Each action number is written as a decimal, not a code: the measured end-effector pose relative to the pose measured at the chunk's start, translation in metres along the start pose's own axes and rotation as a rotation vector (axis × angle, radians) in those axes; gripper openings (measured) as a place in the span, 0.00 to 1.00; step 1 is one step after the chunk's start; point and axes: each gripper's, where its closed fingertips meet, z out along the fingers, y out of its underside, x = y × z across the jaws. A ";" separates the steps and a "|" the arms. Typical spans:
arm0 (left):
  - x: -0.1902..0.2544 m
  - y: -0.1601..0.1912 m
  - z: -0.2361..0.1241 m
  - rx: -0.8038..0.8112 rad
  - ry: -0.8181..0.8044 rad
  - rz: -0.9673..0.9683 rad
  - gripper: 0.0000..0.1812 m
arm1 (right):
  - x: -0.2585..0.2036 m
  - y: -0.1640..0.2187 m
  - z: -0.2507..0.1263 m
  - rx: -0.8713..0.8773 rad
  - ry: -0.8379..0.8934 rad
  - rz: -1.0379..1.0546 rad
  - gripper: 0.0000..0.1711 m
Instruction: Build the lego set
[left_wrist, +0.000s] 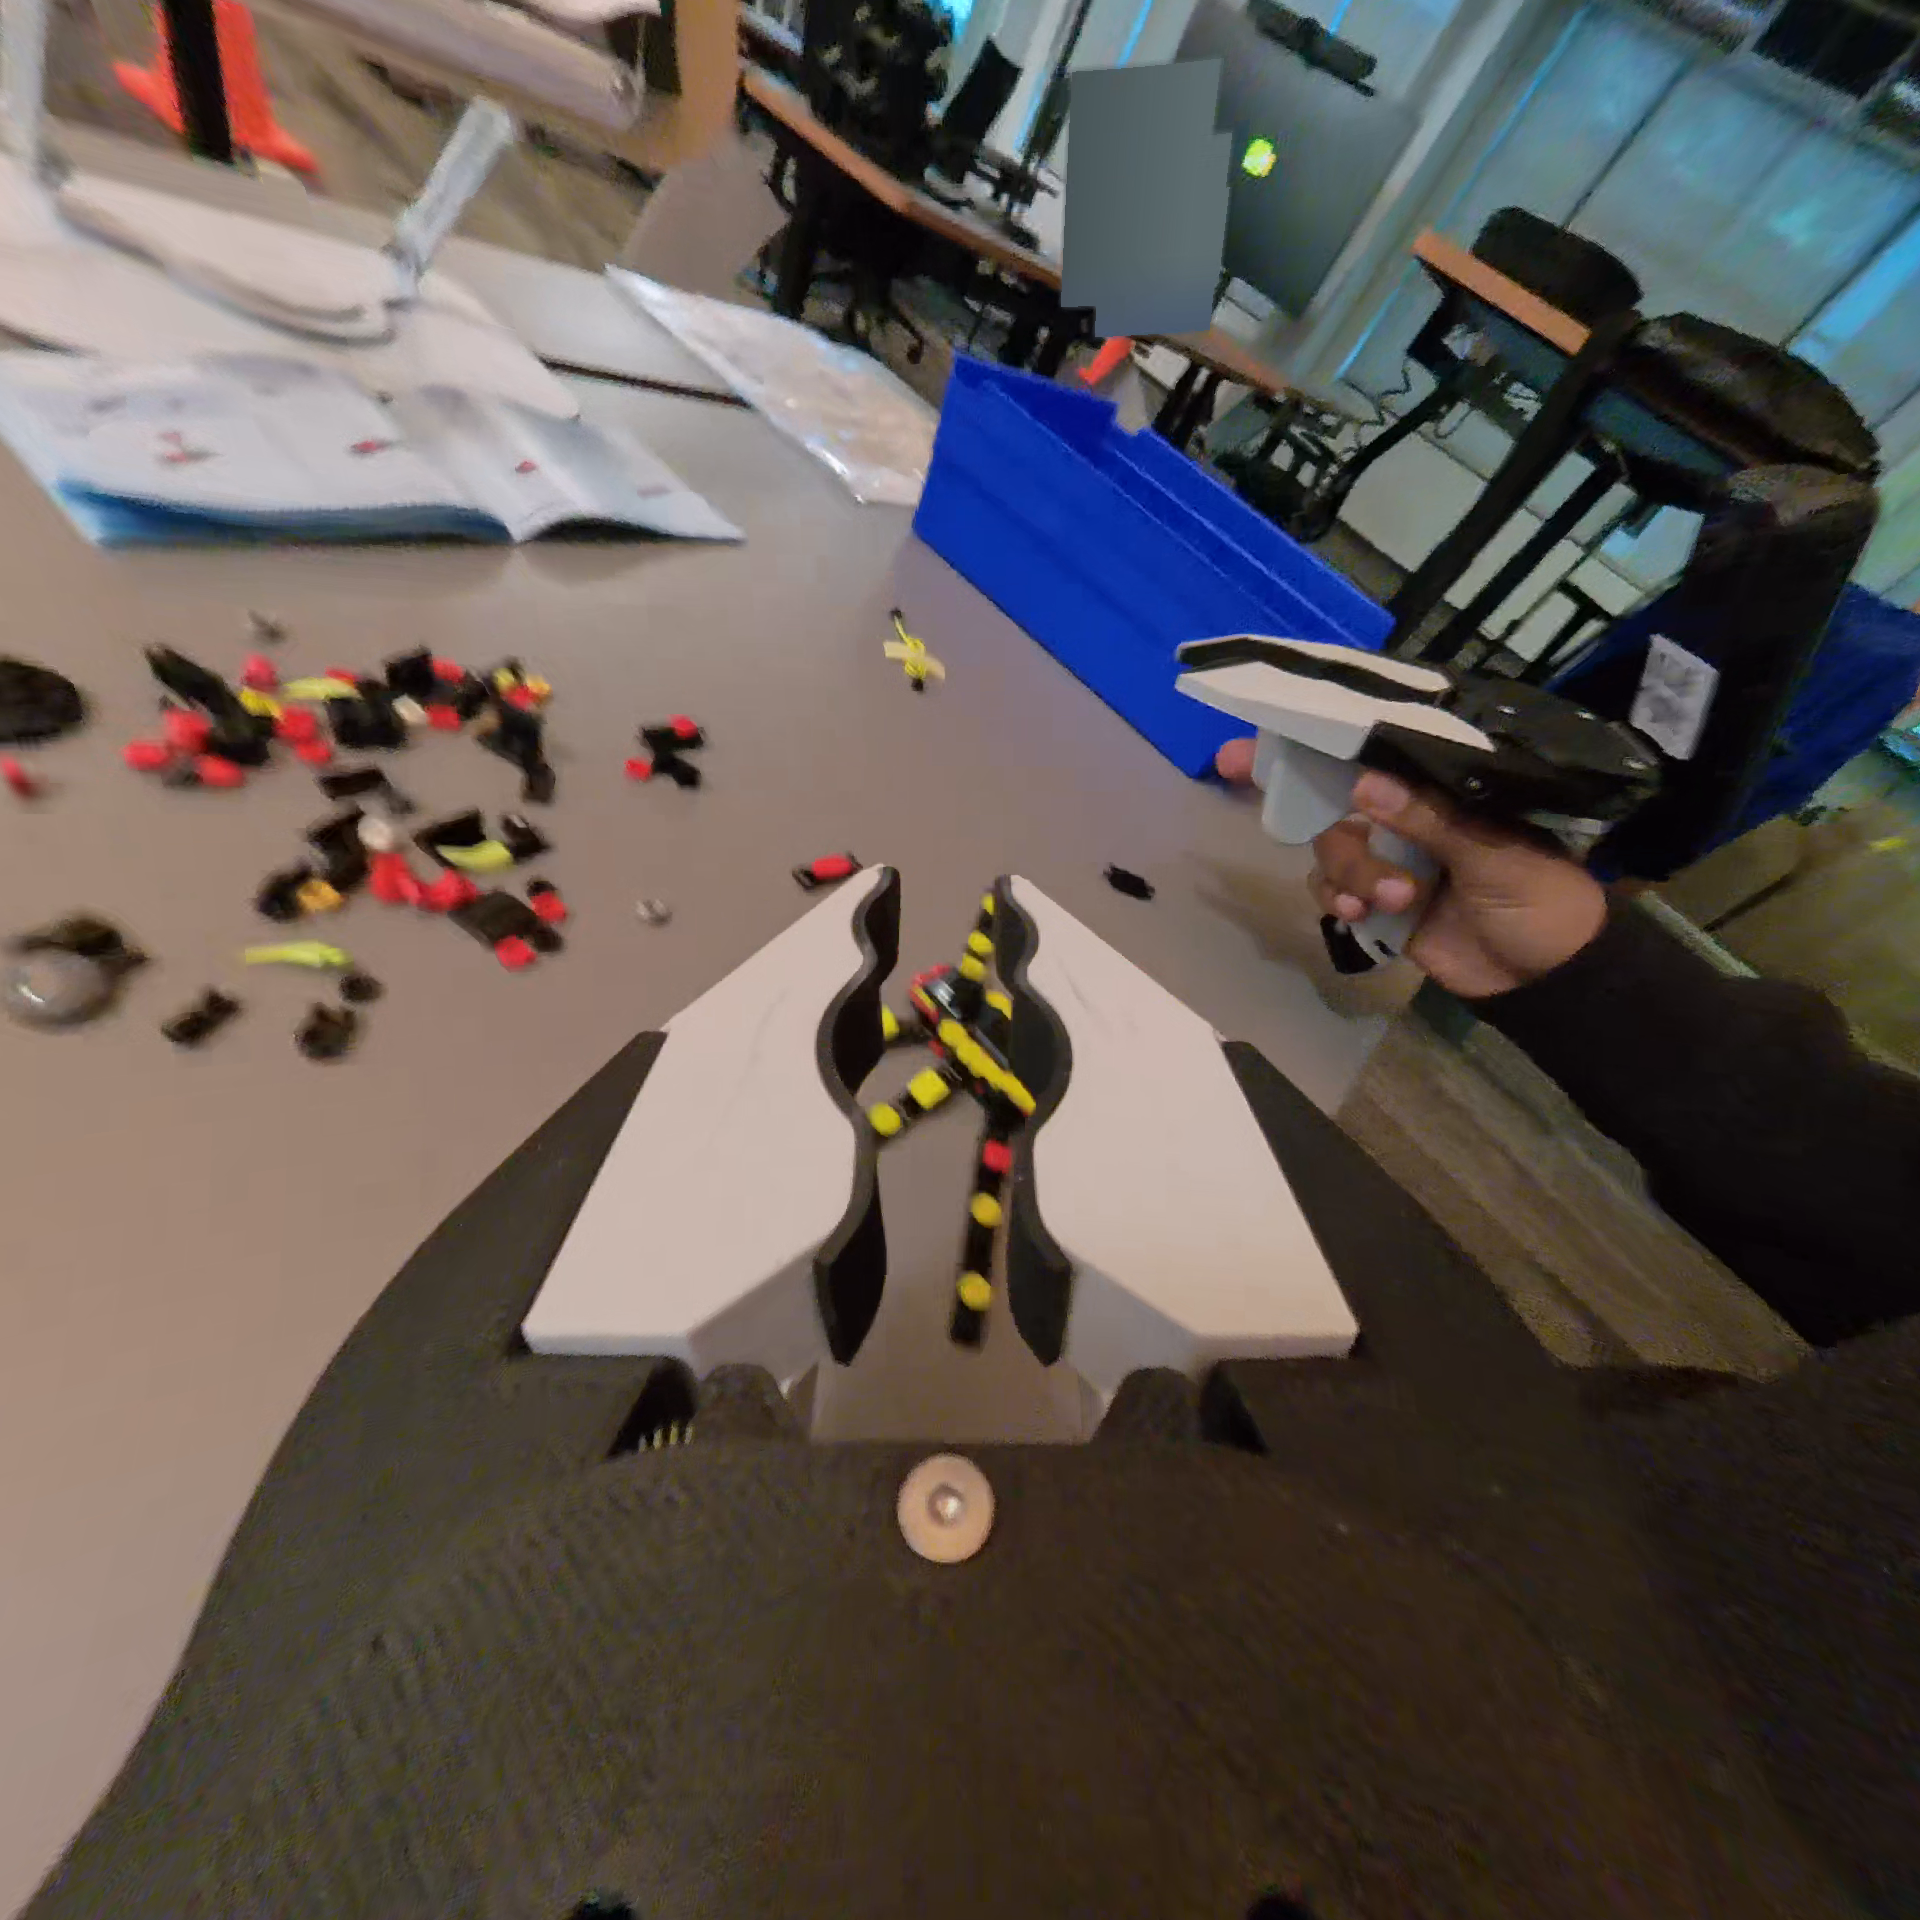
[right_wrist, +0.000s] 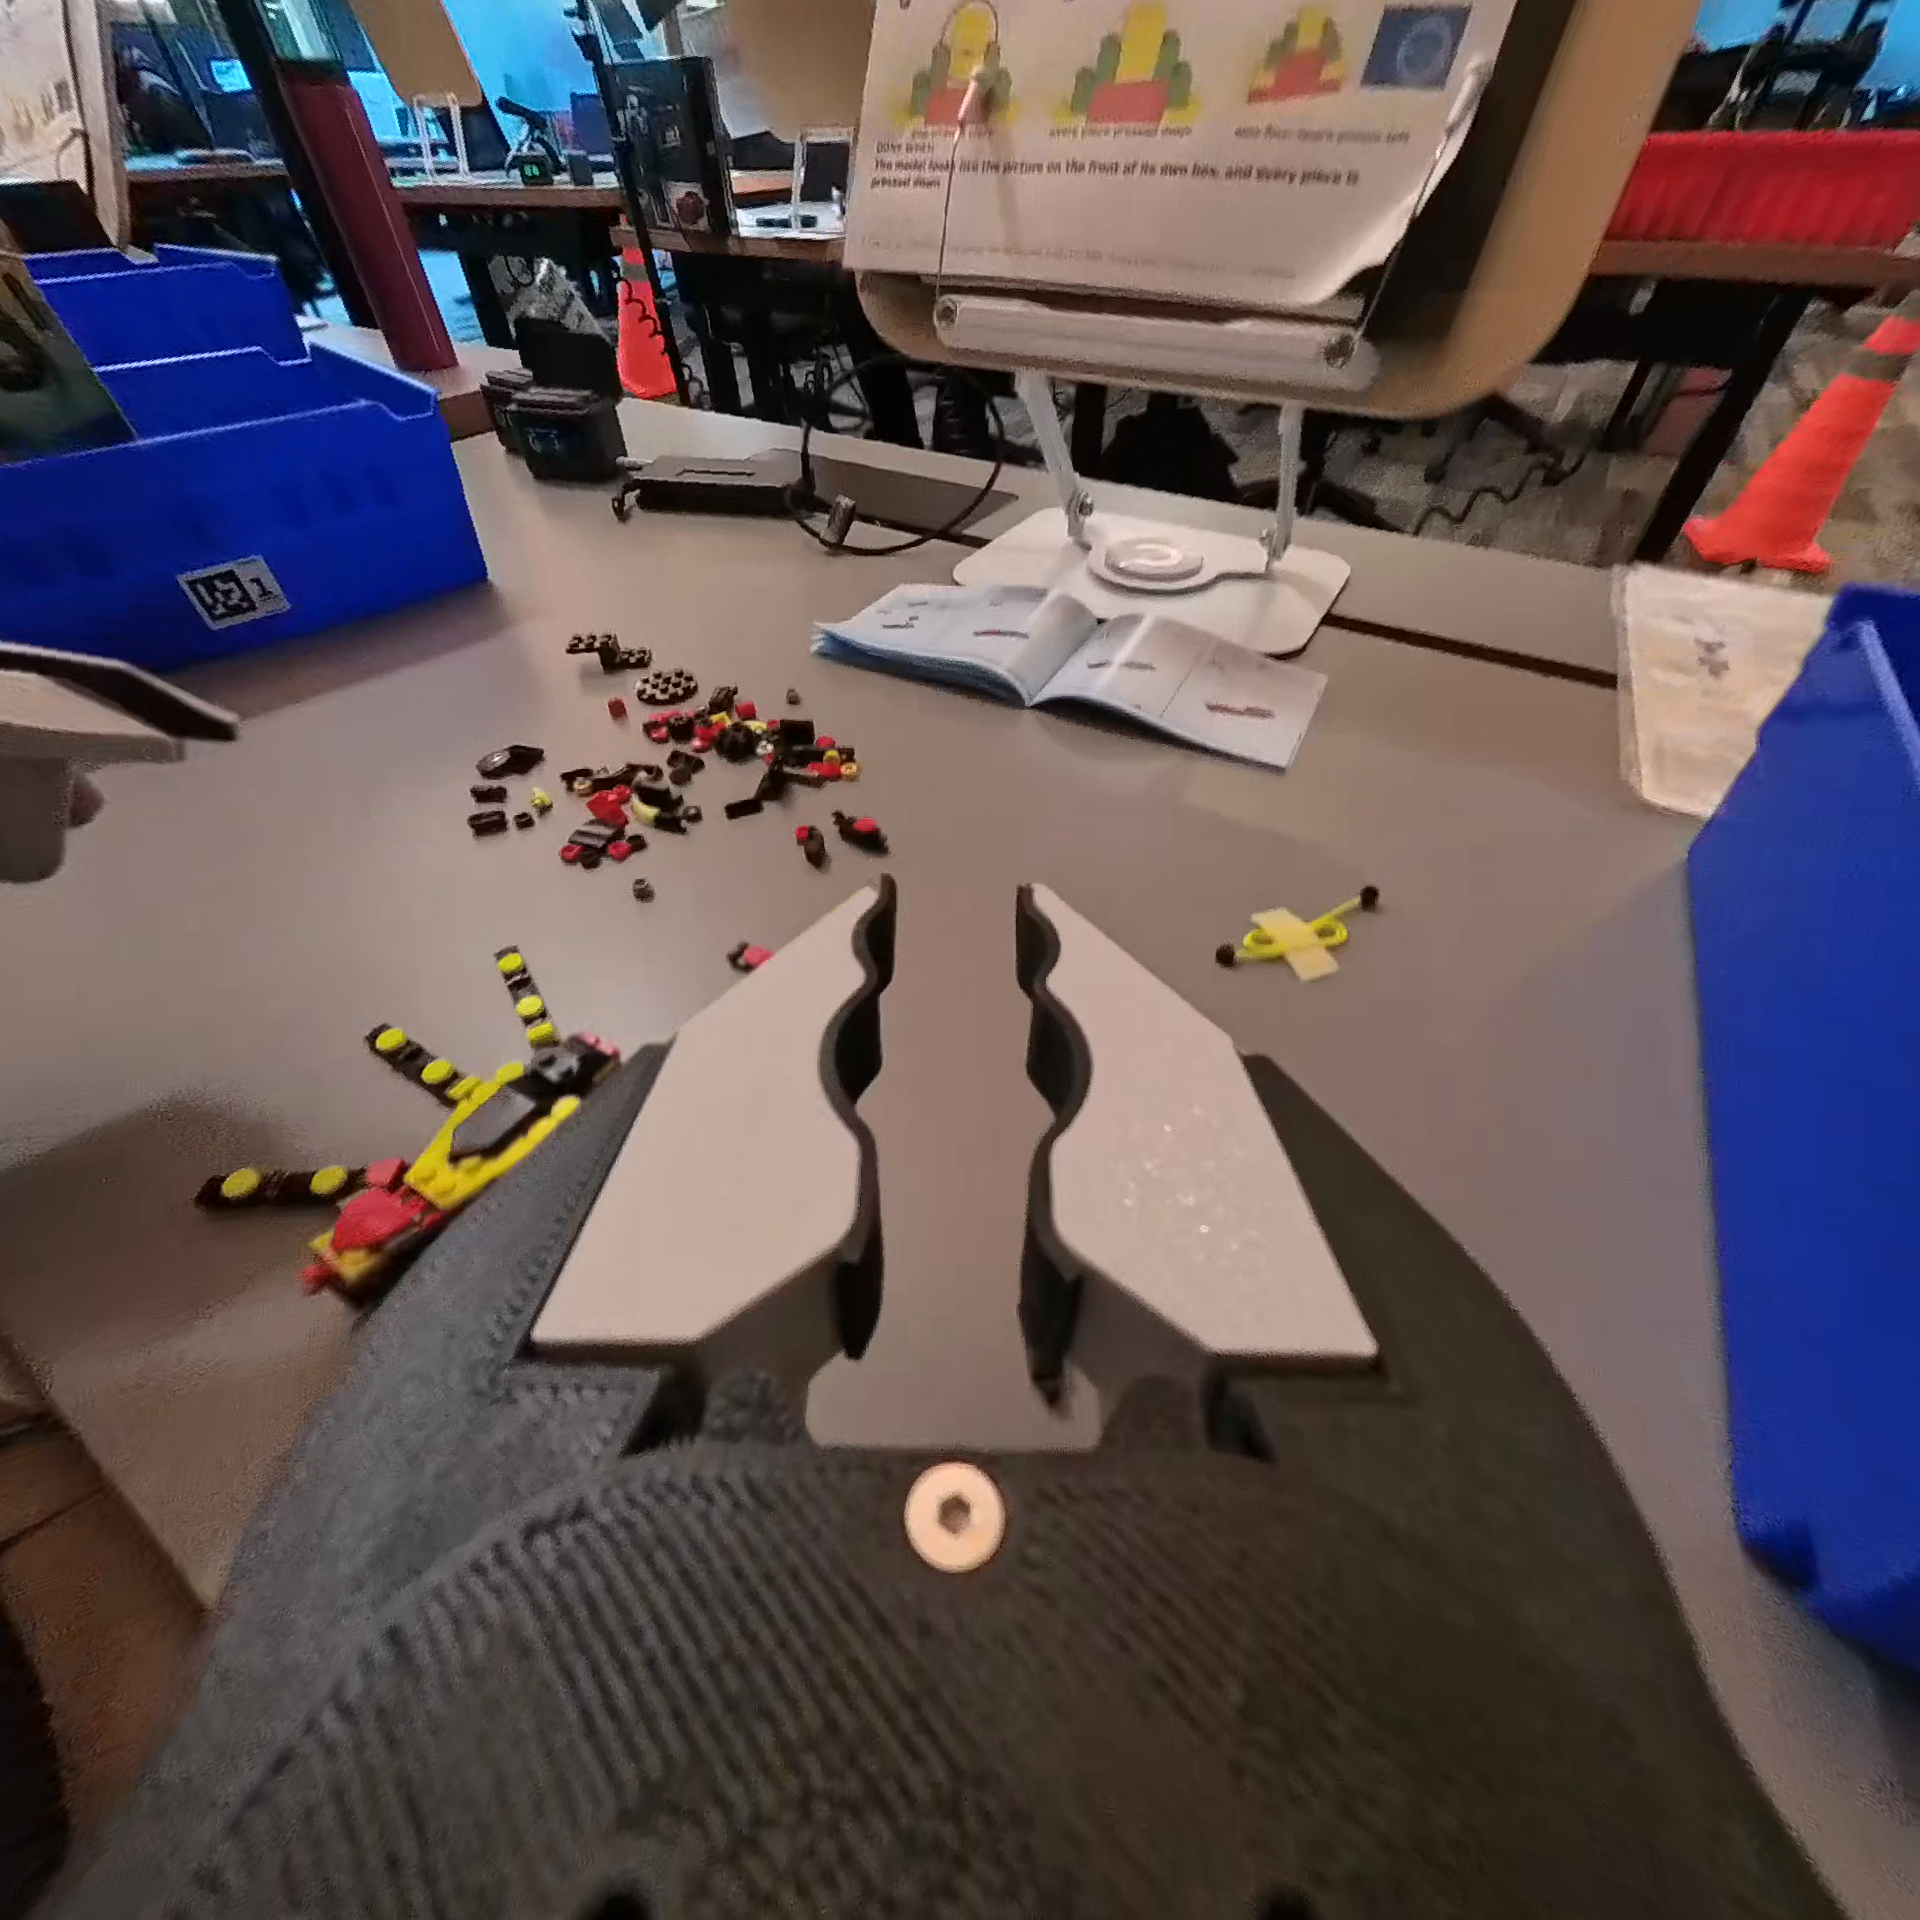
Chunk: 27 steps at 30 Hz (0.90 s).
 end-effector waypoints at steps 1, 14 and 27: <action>-0.010 -0.008 0.003 0.021 -0.040 0.040 0.10 | 0.001 -0.004 0.003 0.005 0.012 0.000 0.12; -0.165 -0.069 -0.010 0.169 -0.521 -0.020 0.42 | -0.056 -0.033 0.036 -0.009 -0.311 0.198 0.18; -0.132 -0.056 -0.006 0.145 -0.404 0.008 0.27 | -0.010 -0.011 0.025 0.033 -0.165 0.112 0.12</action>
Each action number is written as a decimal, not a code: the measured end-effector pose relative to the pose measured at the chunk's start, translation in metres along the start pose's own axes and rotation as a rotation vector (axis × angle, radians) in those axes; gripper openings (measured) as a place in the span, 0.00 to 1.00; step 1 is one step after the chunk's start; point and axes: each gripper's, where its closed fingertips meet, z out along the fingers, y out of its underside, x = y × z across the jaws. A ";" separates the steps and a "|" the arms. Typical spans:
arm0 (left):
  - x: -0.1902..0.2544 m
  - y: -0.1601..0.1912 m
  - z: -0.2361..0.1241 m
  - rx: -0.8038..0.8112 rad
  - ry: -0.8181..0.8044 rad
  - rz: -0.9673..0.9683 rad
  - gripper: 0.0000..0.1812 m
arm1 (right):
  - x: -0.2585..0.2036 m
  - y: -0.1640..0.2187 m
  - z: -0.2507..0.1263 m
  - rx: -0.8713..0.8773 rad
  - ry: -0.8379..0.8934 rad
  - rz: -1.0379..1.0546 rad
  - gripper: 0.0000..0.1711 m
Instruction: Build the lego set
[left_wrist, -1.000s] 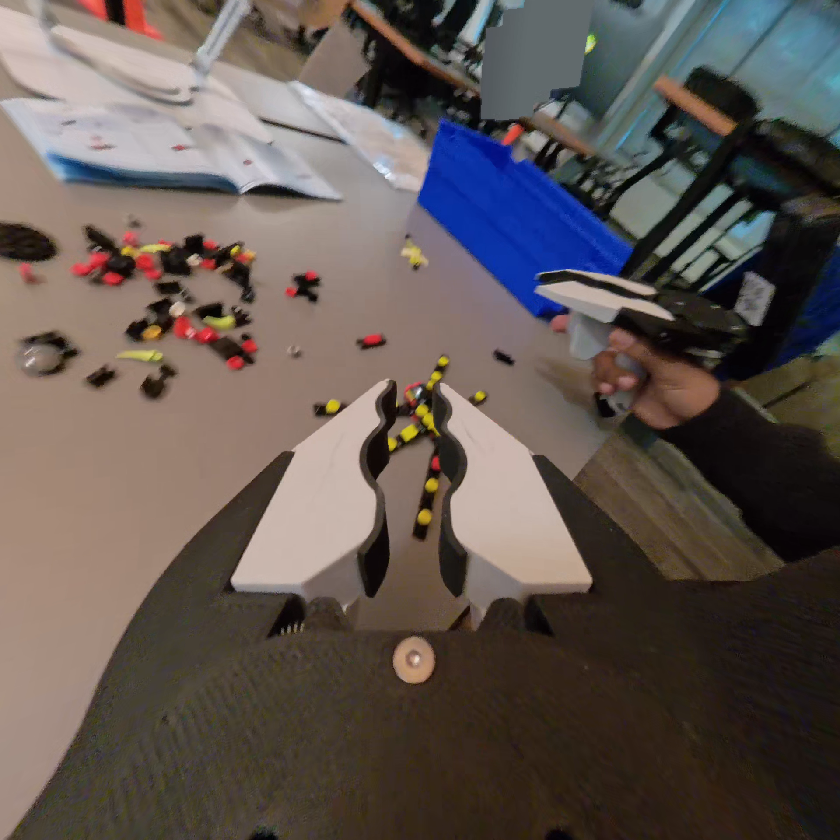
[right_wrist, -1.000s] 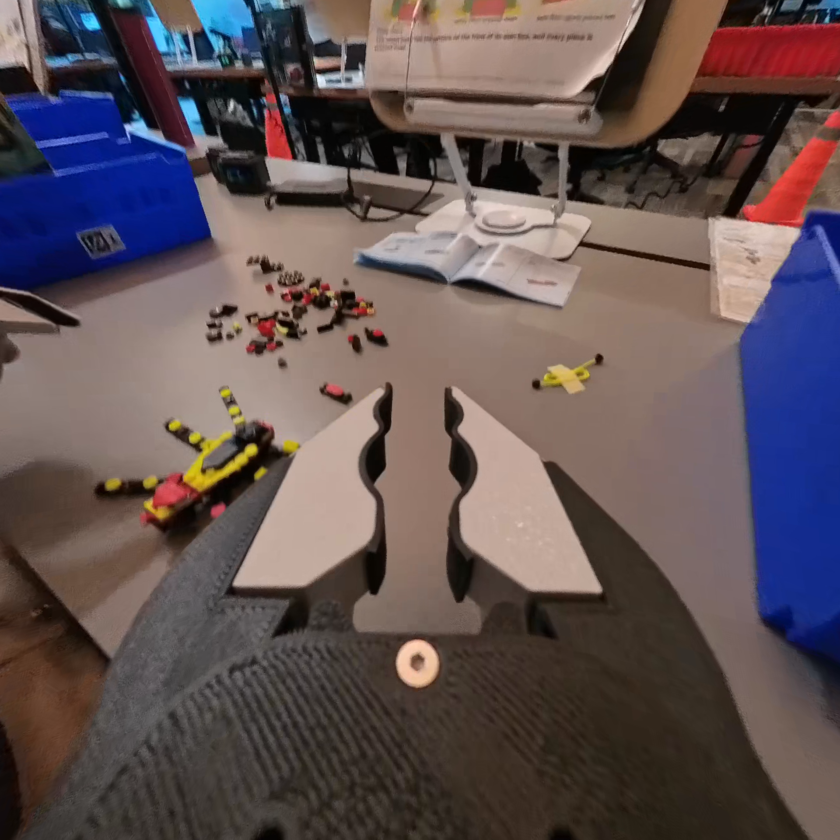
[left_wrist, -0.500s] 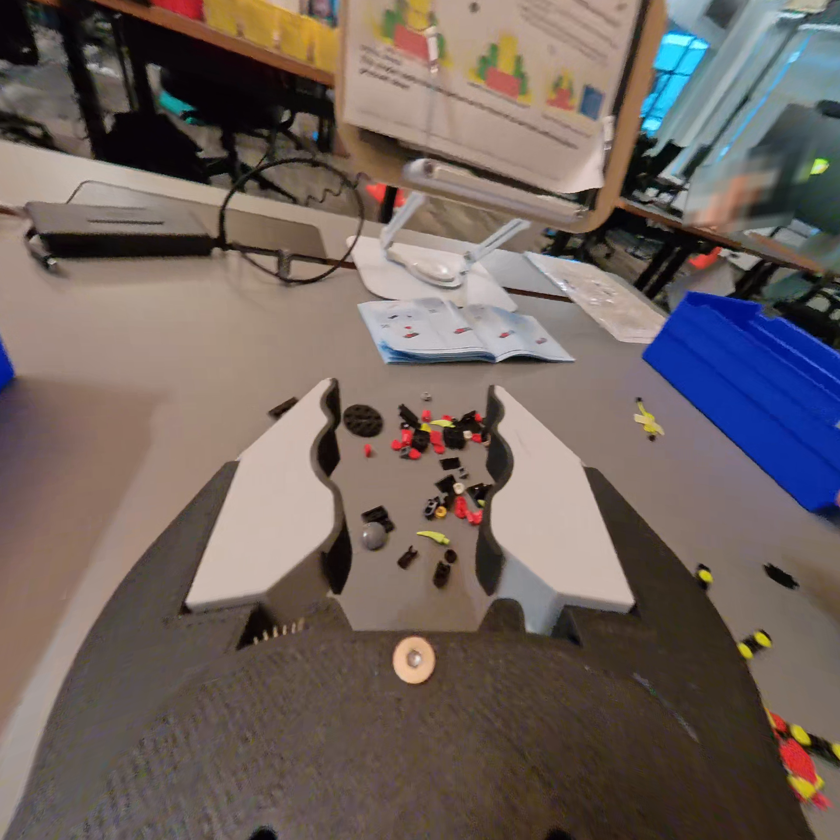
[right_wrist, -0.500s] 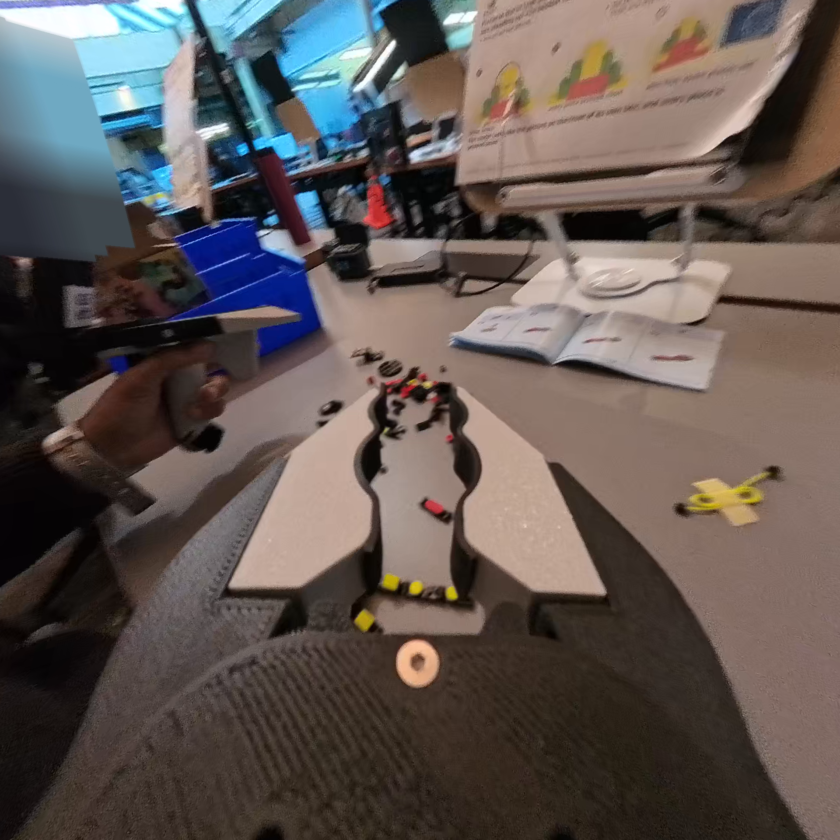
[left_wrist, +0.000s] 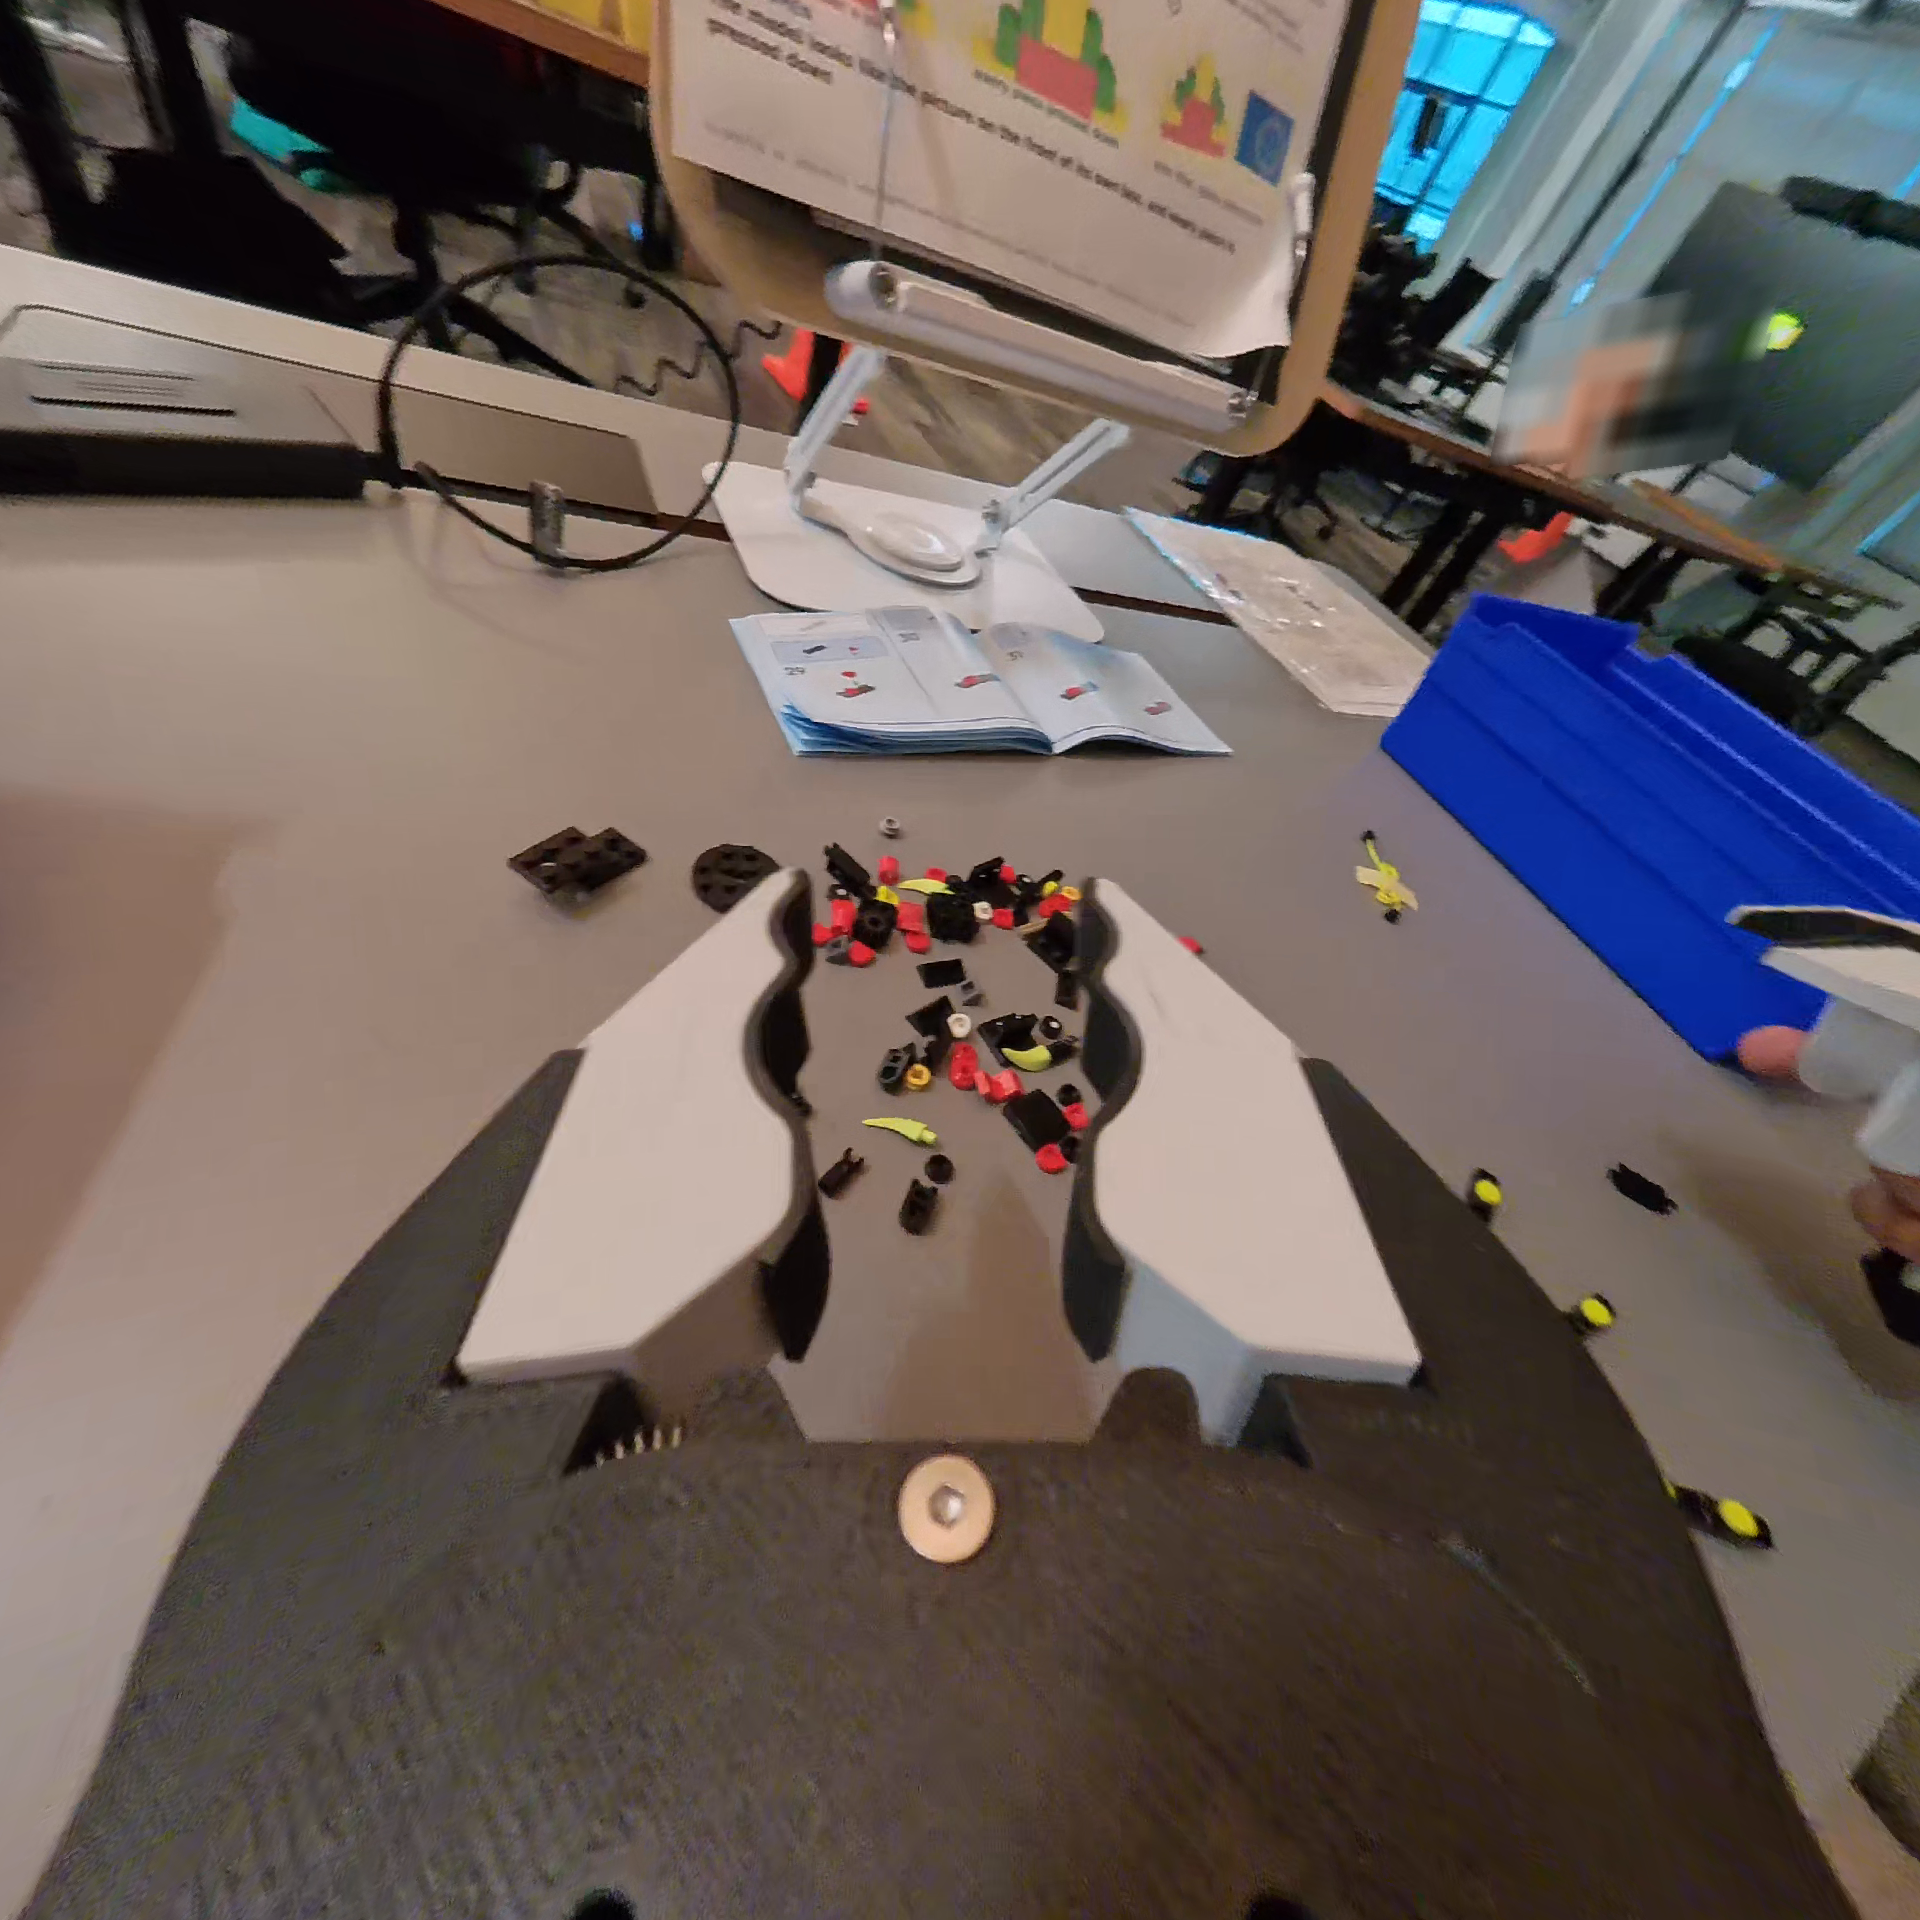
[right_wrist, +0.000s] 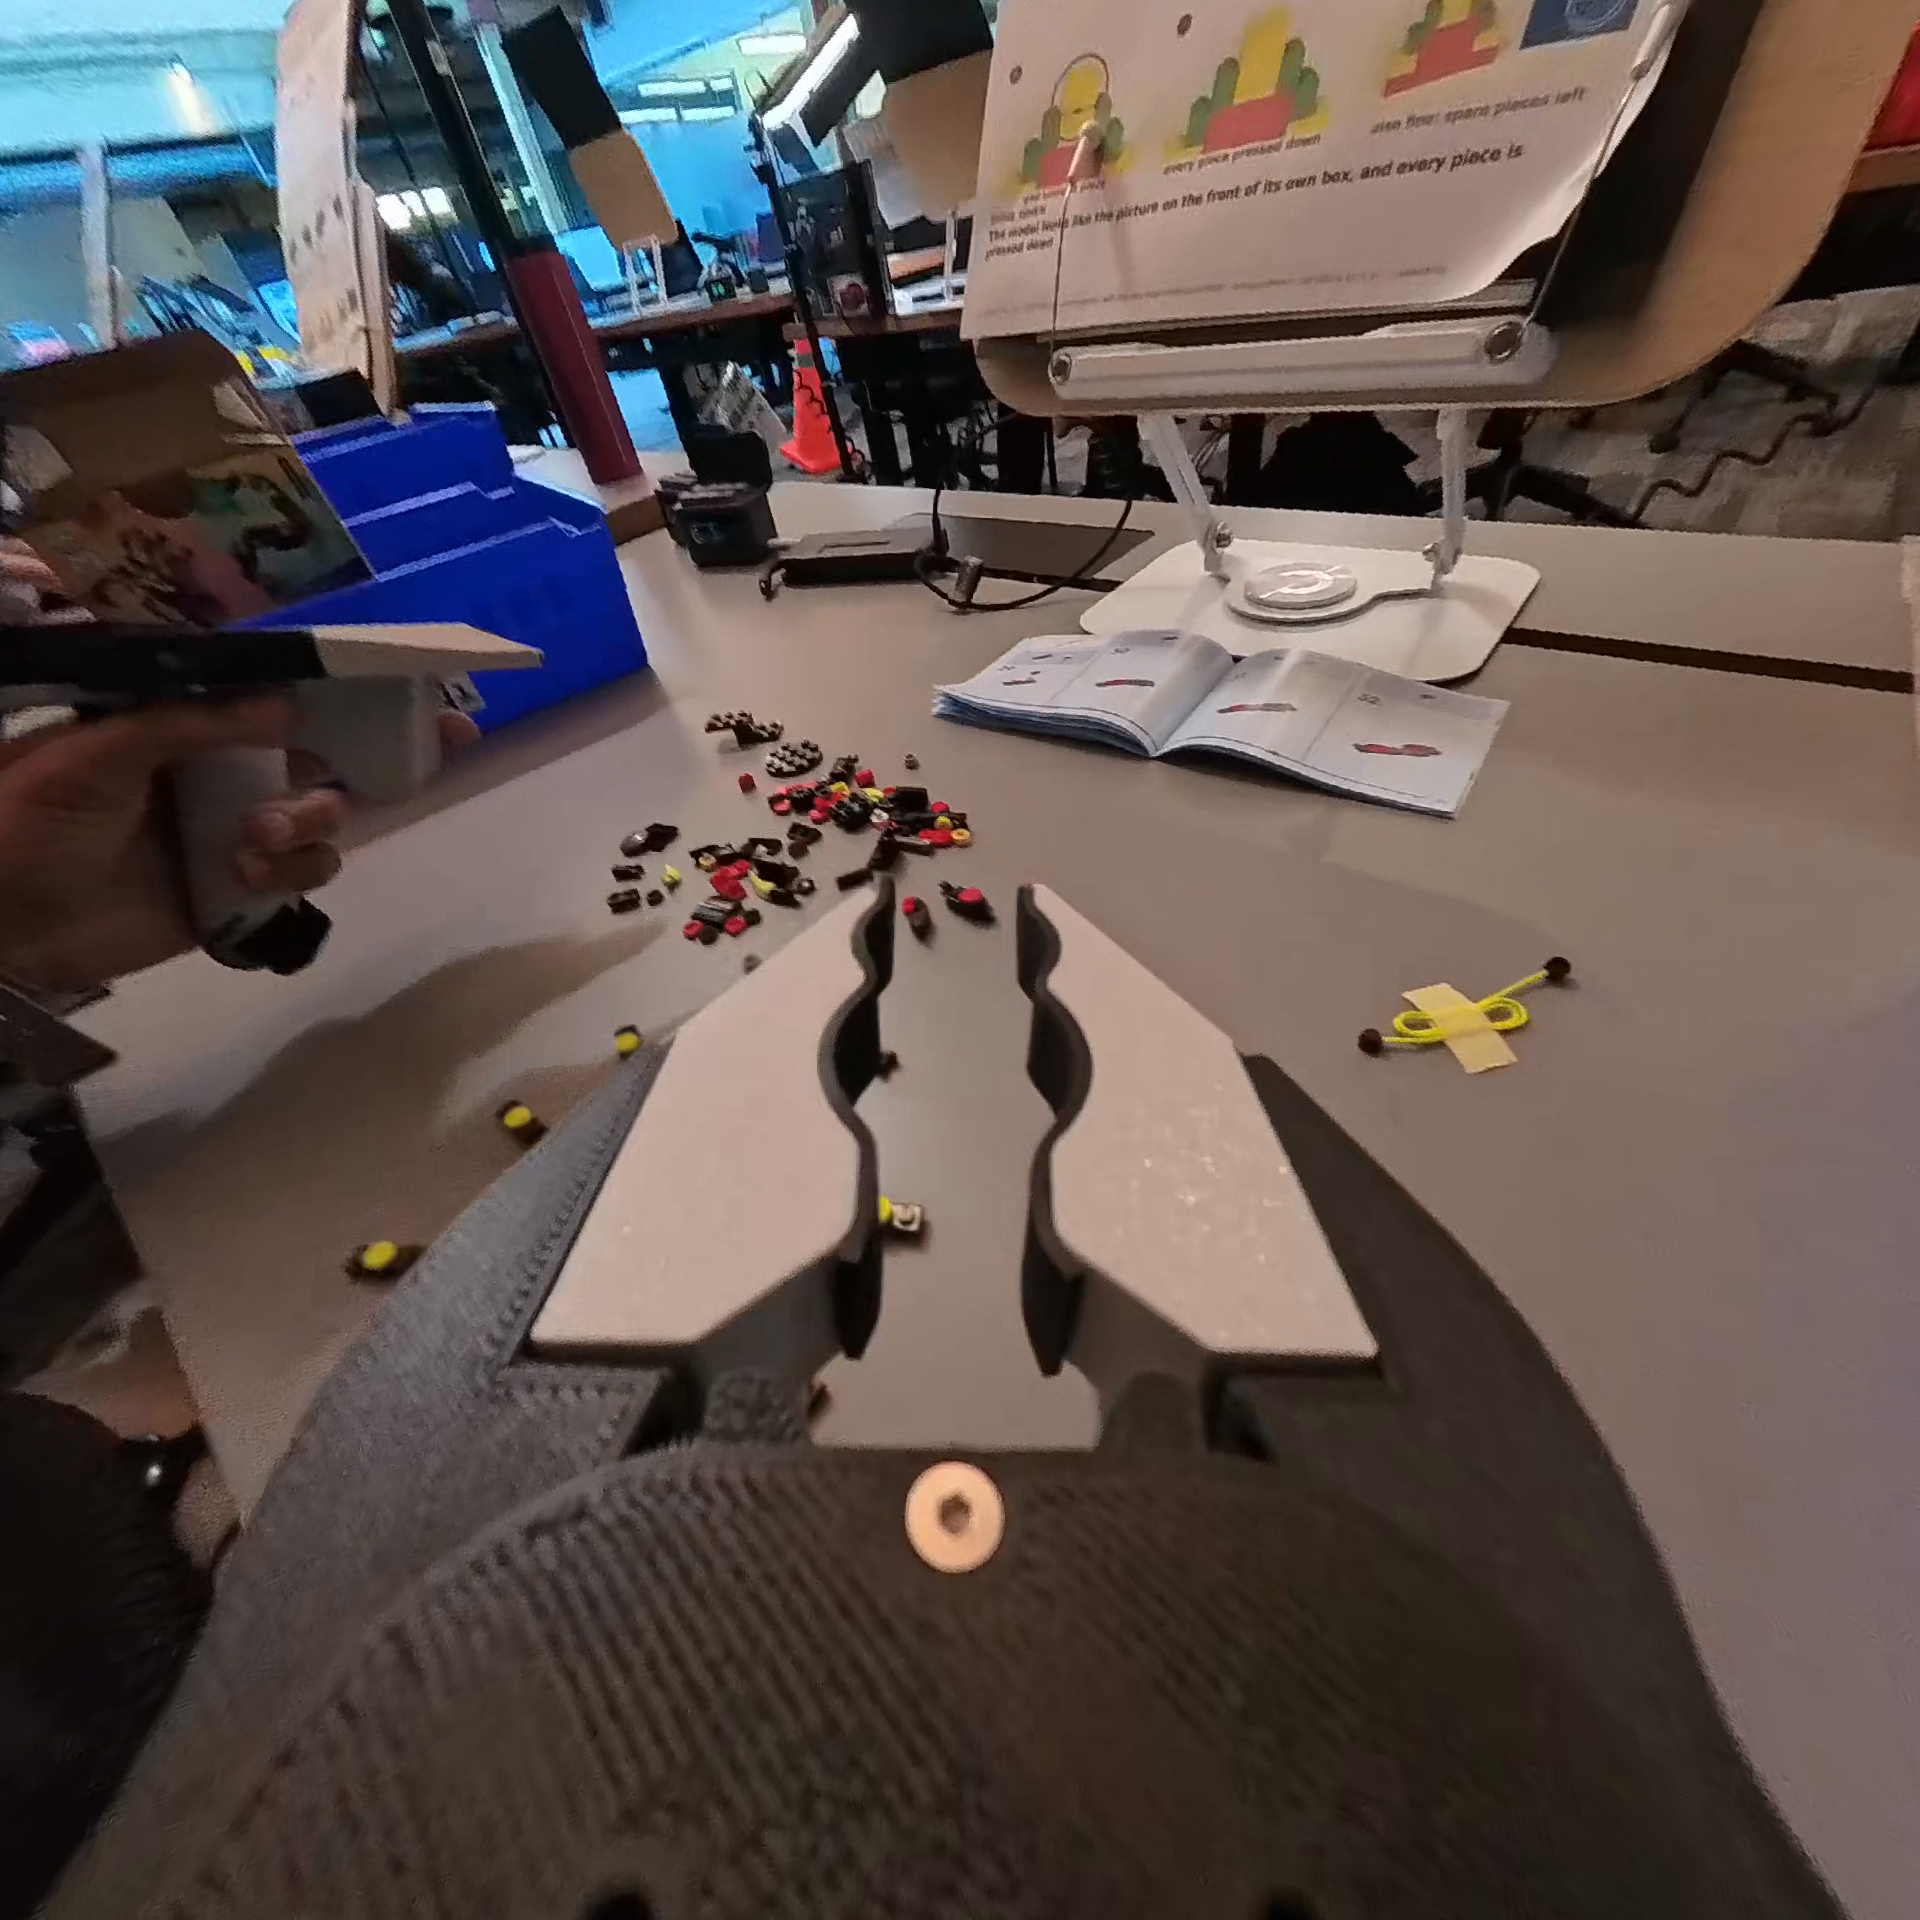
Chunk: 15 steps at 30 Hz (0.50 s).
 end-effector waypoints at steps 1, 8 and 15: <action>0.003 0.001 0.001 -0.005 0.025 -0.002 0.22 | 0.002 0.003 0.001 -0.016 0.009 -0.023 0.13; -0.011 -0.008 0.006 0.028 -0.009 -0.010 0.10 | 0.016 0.020 0.012 -0.106 0.078 -0.217 0.09; -0.010 -0.012 0.021 0.006 0.020 -0.003 0.10 | 0.010 0.010 0.025 -0.073 0.038 -0.174 0.09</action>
